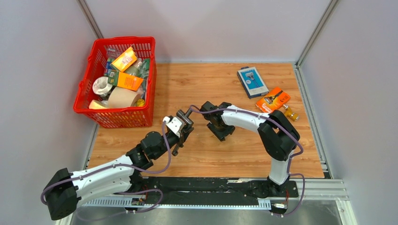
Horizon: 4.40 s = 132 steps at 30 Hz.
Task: Install the water faucets
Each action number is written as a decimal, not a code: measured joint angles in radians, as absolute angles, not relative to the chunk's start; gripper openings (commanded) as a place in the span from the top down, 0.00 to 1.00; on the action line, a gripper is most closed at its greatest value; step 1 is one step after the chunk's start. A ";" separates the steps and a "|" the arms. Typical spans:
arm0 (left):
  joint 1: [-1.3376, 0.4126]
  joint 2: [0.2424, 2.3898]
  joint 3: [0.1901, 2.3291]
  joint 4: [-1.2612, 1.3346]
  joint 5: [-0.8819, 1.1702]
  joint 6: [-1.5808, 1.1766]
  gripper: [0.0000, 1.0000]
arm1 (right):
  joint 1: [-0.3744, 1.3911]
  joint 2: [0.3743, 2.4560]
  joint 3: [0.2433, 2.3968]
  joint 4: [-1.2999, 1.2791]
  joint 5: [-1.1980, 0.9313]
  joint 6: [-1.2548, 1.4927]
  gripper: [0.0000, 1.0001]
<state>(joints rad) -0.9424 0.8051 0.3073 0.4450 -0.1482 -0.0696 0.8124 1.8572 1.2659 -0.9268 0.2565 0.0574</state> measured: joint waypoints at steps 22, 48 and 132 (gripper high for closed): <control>-0.942 0.579 0.224 0.514 -0.263 -0.063 1.00 | 0.824 1.636 1.230 -0.770 0.303 0.189 0.14; -0.942 0.649 0.214 0.570 -0.216 -0.057 1.00 | 0.741 1.658 1.040 -0.508 0.171 0.335 0.56; -0.868 0.713 0.500 0.195 0.527 0.154 1.00 | 0.708 1.126 1.403 -0.892 -0.772 -0.791 1.00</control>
